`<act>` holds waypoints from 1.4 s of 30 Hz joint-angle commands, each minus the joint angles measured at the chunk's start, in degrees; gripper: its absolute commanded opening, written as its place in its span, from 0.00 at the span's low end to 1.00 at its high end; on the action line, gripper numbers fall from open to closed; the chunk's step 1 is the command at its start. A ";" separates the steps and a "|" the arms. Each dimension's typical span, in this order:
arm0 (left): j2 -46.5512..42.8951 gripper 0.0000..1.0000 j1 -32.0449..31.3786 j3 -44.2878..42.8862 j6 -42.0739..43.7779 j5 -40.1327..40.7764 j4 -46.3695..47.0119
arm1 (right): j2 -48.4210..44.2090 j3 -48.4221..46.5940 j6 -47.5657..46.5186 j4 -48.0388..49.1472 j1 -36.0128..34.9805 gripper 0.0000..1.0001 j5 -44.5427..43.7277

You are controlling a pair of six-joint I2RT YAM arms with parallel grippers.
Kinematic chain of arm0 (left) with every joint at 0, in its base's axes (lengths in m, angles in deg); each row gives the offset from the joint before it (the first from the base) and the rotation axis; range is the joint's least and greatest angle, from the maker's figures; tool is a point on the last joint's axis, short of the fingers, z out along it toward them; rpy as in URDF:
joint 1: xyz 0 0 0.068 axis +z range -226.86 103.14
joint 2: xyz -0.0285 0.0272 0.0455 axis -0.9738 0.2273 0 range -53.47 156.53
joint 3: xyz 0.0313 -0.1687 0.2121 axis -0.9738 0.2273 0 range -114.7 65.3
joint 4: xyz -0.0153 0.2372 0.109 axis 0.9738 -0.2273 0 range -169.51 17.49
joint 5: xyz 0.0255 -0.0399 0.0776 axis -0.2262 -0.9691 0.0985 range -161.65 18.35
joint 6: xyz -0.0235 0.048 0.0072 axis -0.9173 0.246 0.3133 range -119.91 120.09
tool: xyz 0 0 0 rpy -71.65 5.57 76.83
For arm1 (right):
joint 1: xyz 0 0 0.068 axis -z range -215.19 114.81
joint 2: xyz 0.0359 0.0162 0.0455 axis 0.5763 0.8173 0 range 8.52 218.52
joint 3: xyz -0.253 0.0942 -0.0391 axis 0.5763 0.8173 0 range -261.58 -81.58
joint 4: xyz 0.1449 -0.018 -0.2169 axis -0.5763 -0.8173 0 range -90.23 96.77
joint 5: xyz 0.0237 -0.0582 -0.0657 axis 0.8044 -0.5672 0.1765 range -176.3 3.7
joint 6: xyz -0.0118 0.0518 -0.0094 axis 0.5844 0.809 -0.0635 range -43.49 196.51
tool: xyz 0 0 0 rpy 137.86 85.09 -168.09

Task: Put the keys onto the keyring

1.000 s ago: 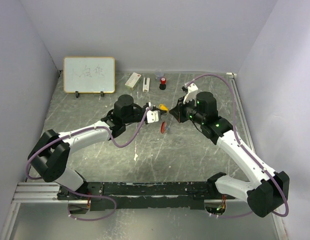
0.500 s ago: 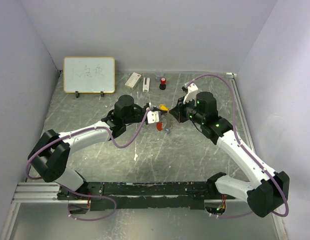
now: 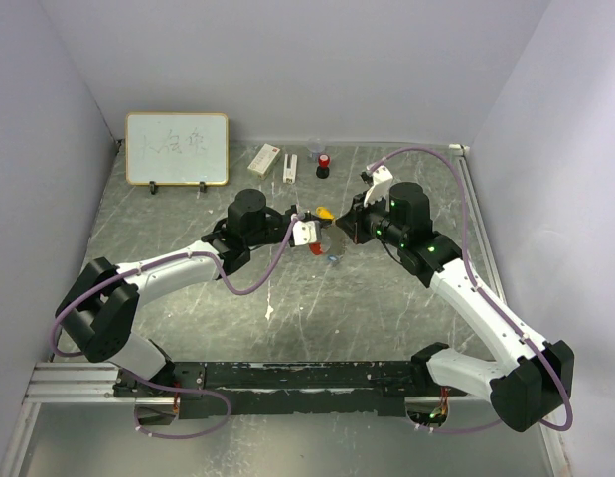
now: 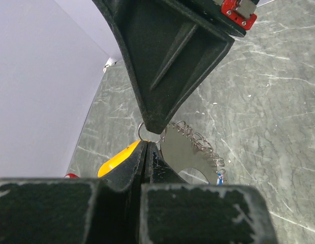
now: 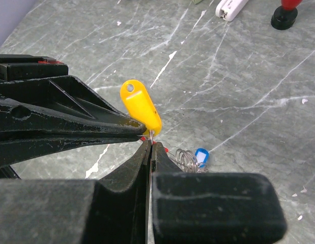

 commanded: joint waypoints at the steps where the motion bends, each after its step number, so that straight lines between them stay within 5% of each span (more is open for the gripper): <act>1: -0.35 0.07 -0.73 -1.10 0.79 0.53 2.74 | -1.00 -1.35 -0.04 0.68 0.15 0.00 0.70; 42: -0.47 0.07 -1.43 -0.78 4.48 2.91 3.91 | 3.77 -7.90 -3.99 -9.40 0.15 0.00 0.81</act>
